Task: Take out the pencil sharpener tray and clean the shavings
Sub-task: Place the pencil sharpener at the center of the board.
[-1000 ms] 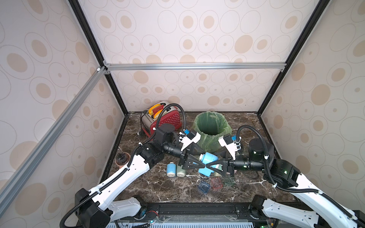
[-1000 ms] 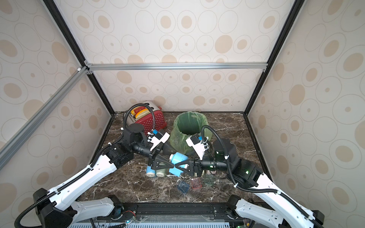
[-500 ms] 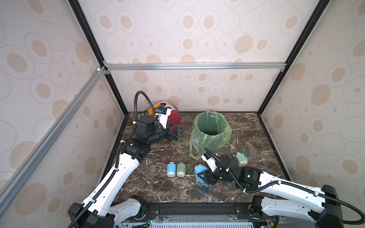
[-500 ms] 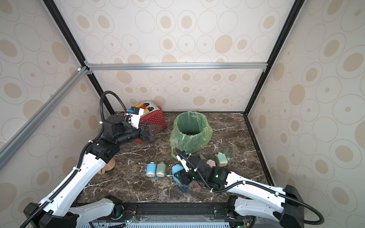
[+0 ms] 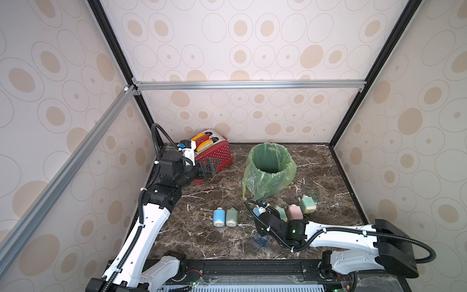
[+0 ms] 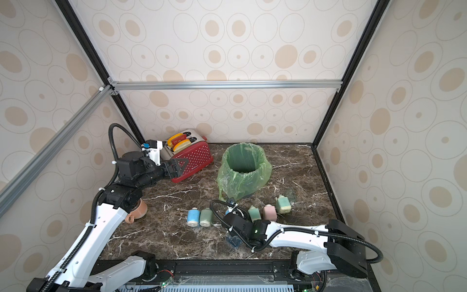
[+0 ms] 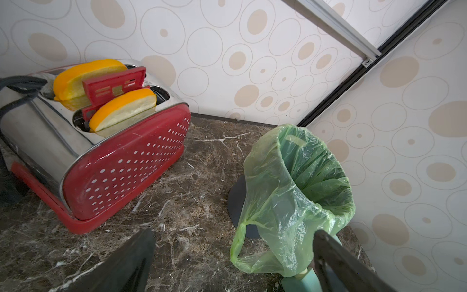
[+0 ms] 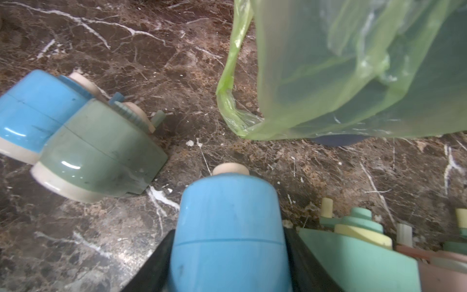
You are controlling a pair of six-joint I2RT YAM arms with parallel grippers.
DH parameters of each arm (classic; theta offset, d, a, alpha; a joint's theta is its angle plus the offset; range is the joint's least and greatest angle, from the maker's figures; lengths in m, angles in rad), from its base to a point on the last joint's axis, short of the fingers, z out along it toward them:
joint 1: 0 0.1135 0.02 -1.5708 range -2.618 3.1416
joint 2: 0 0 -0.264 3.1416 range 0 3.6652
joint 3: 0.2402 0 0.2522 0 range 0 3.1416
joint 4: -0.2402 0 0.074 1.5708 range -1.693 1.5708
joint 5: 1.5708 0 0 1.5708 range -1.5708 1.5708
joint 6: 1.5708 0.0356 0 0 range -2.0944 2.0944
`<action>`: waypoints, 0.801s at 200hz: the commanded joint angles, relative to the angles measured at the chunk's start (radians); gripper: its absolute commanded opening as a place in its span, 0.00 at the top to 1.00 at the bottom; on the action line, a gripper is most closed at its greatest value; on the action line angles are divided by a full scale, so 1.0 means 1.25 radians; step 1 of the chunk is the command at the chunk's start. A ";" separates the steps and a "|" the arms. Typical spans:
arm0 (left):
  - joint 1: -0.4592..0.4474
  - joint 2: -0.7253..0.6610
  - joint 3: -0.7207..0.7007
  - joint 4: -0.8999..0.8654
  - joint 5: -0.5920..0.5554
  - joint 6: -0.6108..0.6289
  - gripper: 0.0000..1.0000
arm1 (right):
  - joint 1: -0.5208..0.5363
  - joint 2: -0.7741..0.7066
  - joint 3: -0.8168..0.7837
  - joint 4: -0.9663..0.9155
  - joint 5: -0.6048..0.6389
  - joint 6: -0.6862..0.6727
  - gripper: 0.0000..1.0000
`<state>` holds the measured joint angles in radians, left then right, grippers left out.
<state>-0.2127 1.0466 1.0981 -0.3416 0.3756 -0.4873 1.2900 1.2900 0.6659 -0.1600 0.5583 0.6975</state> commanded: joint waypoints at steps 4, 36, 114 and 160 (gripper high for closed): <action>0.009 0.009 0.000 0.037 0.028 -0.023 0.01 | 0.003 0.007 -0.017 0.032 0.053 0.049 0.55; 0.011 0.009 -0.005 0.048 0.036 -0.029 0.01 | 0.002 0.014 -0.052 0.079 0.055 0.071 0.47; 0.012 0.007 -0.015 0.062 0.053 -0.029 0.01 | -0.045 0.009 -0.088 0.112 -0.008 0.088 0.23; 0.011 0.005 -0.018 0.061 0.048 -0.026 0.01 | -0.044 -0.005 -0.054 0.078 -0.040 0.052 0.19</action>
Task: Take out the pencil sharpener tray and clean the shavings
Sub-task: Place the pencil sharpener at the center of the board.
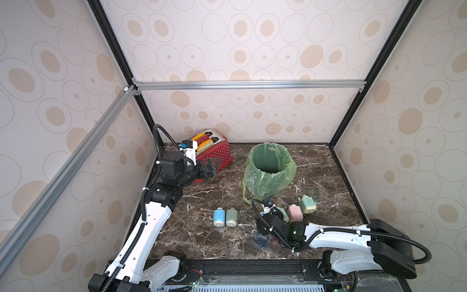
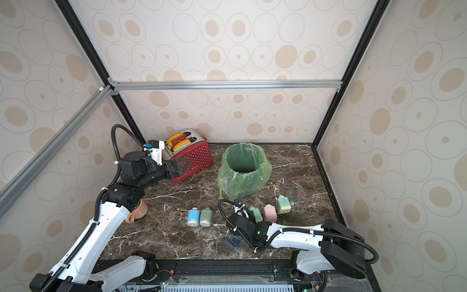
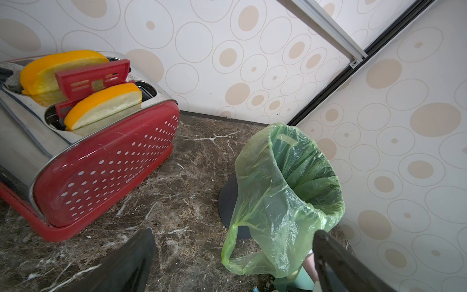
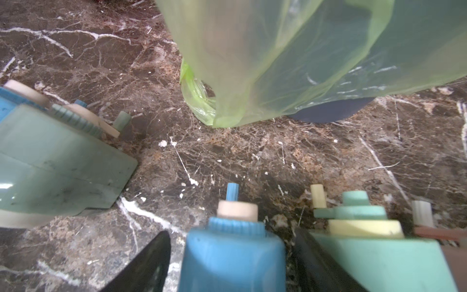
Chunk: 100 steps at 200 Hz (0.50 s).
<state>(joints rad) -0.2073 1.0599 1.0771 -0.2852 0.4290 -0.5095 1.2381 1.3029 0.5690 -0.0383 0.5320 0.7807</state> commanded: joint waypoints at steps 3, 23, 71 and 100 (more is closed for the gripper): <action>0.007 -0.006 0.000 0.014 0.002 -0.008 0.01 | -0.002 -0.017 0.029 -0.023 -0.020 -0.020 0.18; 0.007 -0.010 0.002 -0.005 -0.030 -0.008 0.01 | 0.005 -0.028 0.085 -0.072 -0.027 -0.057 0.16; 0.016 -0.008 0.007 -0.041 -0.081 -0.008 0.01 | 0.009 0.054 0.272 -0.201 -0.118 -0.077 0.13; 0.028 -0.010 0.003 -0.055 -0.105 -0.015 0.01 | 0.008 0.161 0.373 -0.251 -0.175 -0.042 0.13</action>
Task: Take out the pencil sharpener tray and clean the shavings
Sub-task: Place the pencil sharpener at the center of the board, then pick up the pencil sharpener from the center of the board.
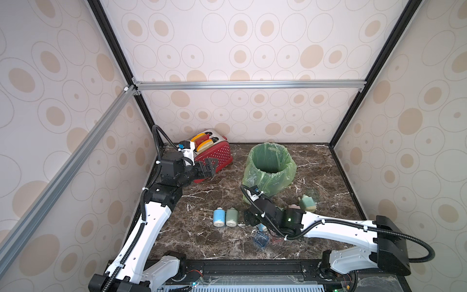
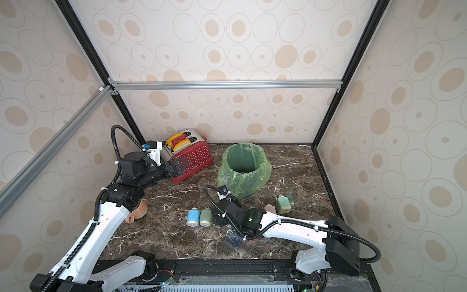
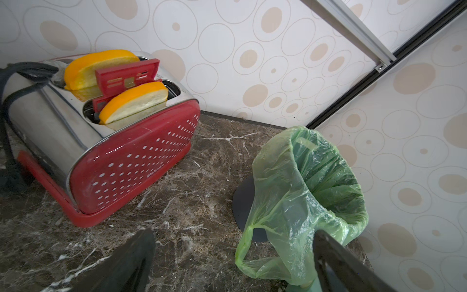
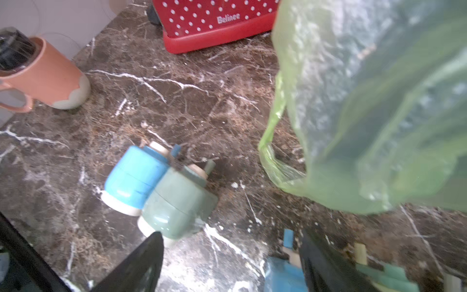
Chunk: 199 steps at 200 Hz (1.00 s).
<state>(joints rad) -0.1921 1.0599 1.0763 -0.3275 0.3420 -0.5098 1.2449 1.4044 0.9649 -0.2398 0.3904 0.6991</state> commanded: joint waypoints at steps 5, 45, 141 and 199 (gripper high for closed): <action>0.016 -0.011 0.003 -0.021 -0.035 -0.014 0.01 | 0.004 0.098 0.071 -0.096 -0.071 0.029 0.13; 0.019 -0.023 0.005 -0.030 -0.038 -0.002 0.01 | 0.003 0.219 0.157 -0.103 -0.122 0.065 0.12; 0.019 -0.030 0.009 -0.031 -0.042 0.007 0.01 | 0.000 0.318 0.208 -0.140 -0.172 0.060 0.15; 0.020 -0.026 0.008 -0.029 -0.035 0.007 0.01 | -0.002 0.259 0.141 -0.128 -0.148 0.007 0.20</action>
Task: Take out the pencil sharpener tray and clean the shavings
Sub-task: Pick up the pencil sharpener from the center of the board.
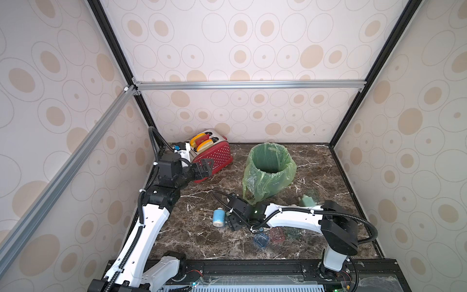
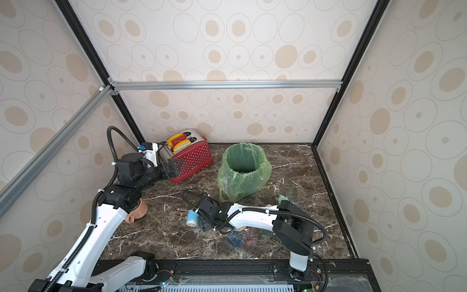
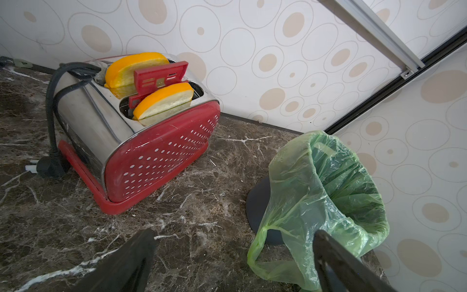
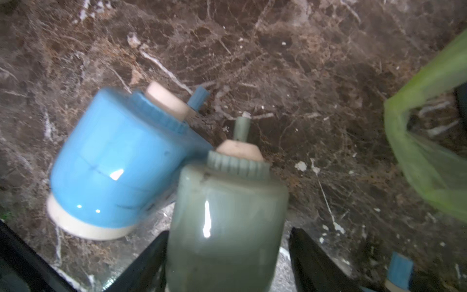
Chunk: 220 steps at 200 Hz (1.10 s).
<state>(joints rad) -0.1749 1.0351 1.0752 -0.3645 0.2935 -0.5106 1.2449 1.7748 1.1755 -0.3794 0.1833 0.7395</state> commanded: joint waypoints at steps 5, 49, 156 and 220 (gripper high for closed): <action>0.006 -0.007 0.008 0.002 0.006 0.007 0.01 | -0.003 -0.038 -0.030 -0.014 0.015 -0.031 0.19; 0.006 -0.006 0.005 0.008 0.014 0.005 0.01 | -0.002 -0.026 -0.041 0.026 -0.006 -0.069 0.17; 0.006 -0.001 -0.002 0.033 0.056 0.008 0.01 | -0.002 -0.026 -0.067 0.064 -0.026 -0.109 0.41; 0.006 0.020 -0.040 0.150 0.190 -0.032 0.01 | -0.013 -0.171 -0.132 -0.017 -0.075 -0.161 0.73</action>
<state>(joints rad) -0.1745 1.0504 1.0351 -0.2733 0.4347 -0.5220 1.2423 1.6501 1.0229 -0.3134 0.1394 0.5880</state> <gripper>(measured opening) 0.989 0.604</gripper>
